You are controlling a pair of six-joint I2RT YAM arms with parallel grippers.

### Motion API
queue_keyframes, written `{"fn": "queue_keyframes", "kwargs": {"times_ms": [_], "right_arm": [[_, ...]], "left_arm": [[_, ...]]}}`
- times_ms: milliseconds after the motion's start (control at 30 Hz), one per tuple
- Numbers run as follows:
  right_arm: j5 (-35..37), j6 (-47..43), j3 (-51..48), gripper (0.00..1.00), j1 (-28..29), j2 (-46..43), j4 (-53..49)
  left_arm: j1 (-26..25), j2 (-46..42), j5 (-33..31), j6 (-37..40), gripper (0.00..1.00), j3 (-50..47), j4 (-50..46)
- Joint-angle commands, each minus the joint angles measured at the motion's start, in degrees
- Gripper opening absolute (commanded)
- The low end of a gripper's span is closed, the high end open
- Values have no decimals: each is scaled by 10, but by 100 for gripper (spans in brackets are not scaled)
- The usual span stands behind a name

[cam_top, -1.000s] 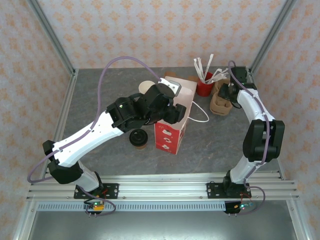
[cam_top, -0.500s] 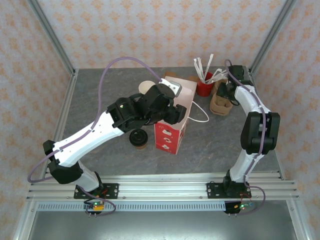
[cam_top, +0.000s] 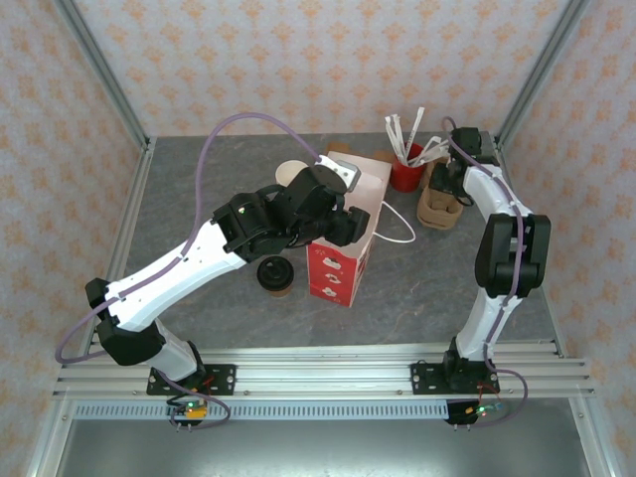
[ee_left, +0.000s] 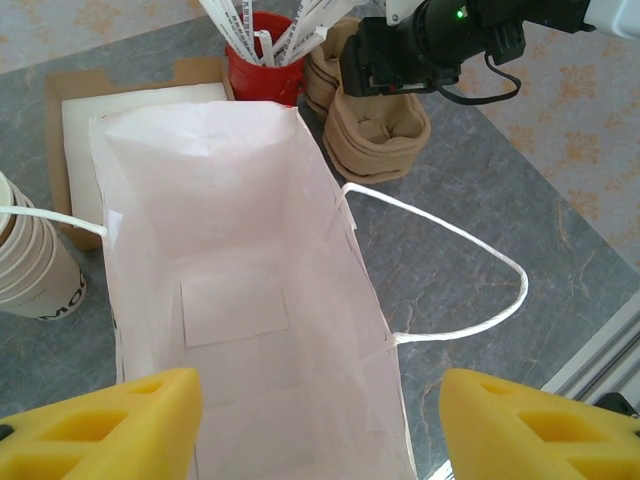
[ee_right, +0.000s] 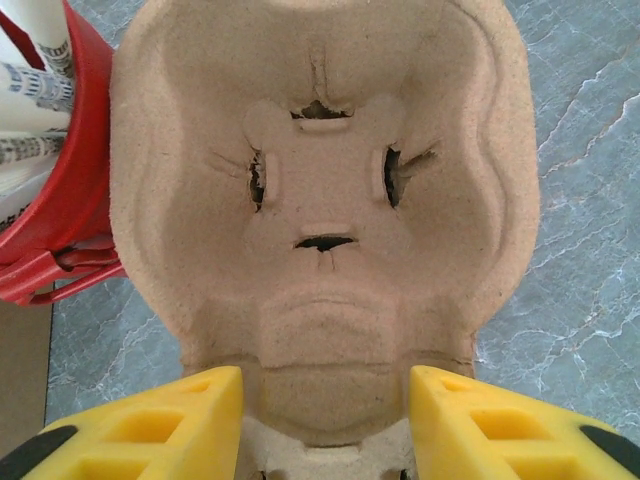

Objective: Pack the takeout coffee

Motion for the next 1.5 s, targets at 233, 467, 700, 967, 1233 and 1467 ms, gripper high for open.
{"fn": "queue_keyframes", "kwargs": {"times_ms": [233, 467, 700, 967, 1233, 1467], "right_arm": [[27, -23, 27, 44, 0, 15, -19], [29, -27, 34, 40, 0, 19, -22], [28, -27, 35, 41, 0, 23, -25], [26, -25, 31, 44, -1, 27, -25], [27, -24, 36, 38, 0, 20, -28], [28, -16, 39, 32, 0, -8, -32]], "left_arm": [[2, -11, 7, 7, 65, -5, 11], [2, -11, 9, 8, 65, -6, 10], [2, -10, 10, 8, 65, -6, 10], [2, -9, 11, 10, 65, -5, 10], [2, -7, 12, 11, 65, -5, 10], [3, -6, 12, 11, 65, -5, 9]]}}
